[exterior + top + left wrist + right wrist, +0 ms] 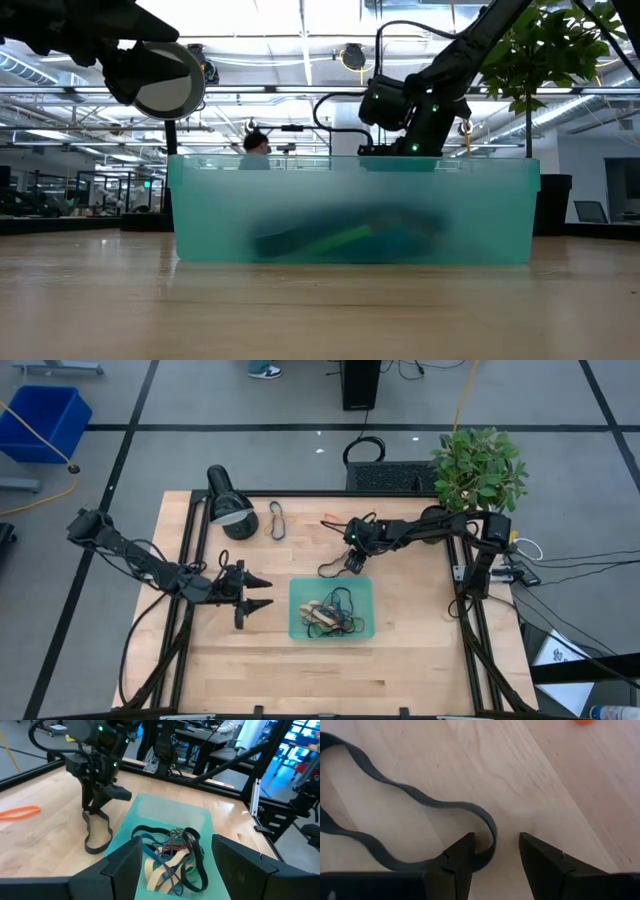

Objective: Pick and place rubber bands into bin
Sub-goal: Put the black rubber band into the green bin

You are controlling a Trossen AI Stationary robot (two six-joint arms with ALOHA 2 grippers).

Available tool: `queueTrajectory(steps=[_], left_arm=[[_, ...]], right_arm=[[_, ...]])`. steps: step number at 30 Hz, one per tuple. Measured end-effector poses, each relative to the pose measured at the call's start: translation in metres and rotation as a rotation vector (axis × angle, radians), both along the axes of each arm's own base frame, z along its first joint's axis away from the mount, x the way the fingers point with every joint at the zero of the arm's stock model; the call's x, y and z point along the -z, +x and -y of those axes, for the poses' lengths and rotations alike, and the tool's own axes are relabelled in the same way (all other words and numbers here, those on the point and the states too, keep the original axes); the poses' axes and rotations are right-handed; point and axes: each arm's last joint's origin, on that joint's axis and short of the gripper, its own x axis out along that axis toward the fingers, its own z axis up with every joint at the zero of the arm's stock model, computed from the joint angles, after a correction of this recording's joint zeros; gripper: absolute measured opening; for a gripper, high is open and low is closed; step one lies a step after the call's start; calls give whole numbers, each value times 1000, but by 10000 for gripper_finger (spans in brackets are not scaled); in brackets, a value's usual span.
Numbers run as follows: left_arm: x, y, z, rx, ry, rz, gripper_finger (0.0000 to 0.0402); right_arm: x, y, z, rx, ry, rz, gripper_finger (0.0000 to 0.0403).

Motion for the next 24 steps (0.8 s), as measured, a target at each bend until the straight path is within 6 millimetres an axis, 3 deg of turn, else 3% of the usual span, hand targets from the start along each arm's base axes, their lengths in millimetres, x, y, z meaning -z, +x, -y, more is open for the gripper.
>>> queueTrajectory(steps=[5,13,19,24], left_arm=[[0,1,-1,0,-2,-2,246],[0,1,-1,-1,-2,-1,246],[0,1,-1,-1,-2,-2,246],[0,1,-1,-1,-2,-1,246]], right_arm=[[-1,-2,2,42,15,4,113],[-2,-1,2,32,4,9,8],[-3,0,2,38,2,20,3],[-19,-2,0,37,-14,73,2]])
